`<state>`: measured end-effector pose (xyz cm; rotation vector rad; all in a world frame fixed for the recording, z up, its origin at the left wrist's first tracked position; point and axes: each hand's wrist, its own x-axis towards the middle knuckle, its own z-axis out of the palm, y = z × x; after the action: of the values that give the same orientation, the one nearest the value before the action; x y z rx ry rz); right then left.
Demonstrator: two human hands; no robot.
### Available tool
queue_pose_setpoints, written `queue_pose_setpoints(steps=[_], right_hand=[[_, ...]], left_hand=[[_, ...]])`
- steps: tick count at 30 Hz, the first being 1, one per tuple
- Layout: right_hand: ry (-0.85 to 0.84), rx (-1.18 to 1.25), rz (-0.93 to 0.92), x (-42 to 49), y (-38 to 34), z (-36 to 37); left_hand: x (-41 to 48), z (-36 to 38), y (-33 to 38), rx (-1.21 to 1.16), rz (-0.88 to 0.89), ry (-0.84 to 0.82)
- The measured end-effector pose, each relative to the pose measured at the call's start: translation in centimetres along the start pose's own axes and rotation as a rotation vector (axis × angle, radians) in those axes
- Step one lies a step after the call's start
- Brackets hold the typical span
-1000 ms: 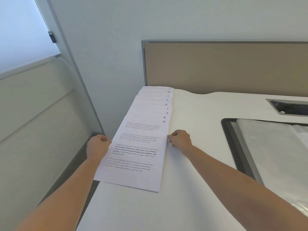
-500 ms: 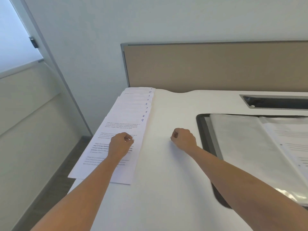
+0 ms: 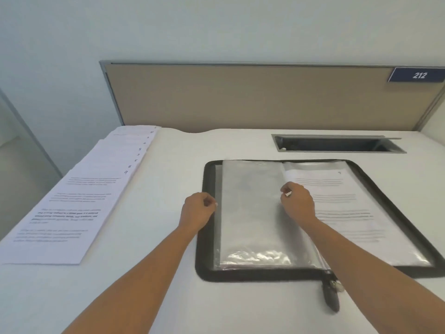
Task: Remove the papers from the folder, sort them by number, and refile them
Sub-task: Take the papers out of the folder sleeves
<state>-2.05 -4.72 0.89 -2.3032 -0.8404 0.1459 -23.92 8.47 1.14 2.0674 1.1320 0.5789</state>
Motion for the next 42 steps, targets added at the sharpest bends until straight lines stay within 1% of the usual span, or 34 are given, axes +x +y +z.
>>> queue_pose_setpoints(steps=[5,9,12,17,22,25,27,29,32,34,36,38,42], right_hand=[[0.002,-0.120,0.085,1.0,8.9,-6.2],[-0.082,-0.212,0.141,1.3,14.3,-9.3],[-0.138,-0.197,0.109,1.8,16.1,-10.5],[-0.173,-0.133,0.027,1.7,16.1,-11.0],[-0.139,0.121,0.031,1.8,14.0,-11.5],[-0.198,0.383,0.148,1.9,12.1,-11.9],[-0.293,0.574,0.222,1.9,10.5,-12.3],[-0.445,0.761,0.251,1.7,8.7,-12.7],[-0.659,0.989,0.207,1.3,6.2,-12.9],[-0.756,1.068,0.171,1.2,5.0,-12.3],[-0.803,1.065,0.135,1.0,4.3,-11.4],[-0.752,0.996,0.071,0.8,4.0,-10.5],[-0.468,0.775,-0.087,0.5,5.4,-9.3]], left_hand=[[-1.6,6.9,5.9,0.020,0.120,-0.019],[-2.6,11.1,9.2,0.056,0.133,-0.009],[-3.4,13.5,11.1,0.052,0.125,-0.001],[-4.6,15.6,13.3,0.061,0.088,-0.028],[-5.1,15.8,15.3,0.001,0.042,-0.097],[-5.3,15.9,17.0,-0.104,-0.017,-0.187],[-5.2,15.9,18.2,-0.189,-0.078,-0.220],[-4.8,15.6,19.1,-0.295,-0.157,-0.226],[-3.8,14.5,19.5,-0.386,-0.266,-0.165],[-3.4,13.5,19.1,-0.354,-0.285,-0.134],[-3.1,12.4,18.2,-0.339,-0.302,-0.108],[-2.6,11.2,16.7,-0.365,-0.344,-0.068],[-2.0,8.7,13.2,-0.346,-0.439,-0.009]])
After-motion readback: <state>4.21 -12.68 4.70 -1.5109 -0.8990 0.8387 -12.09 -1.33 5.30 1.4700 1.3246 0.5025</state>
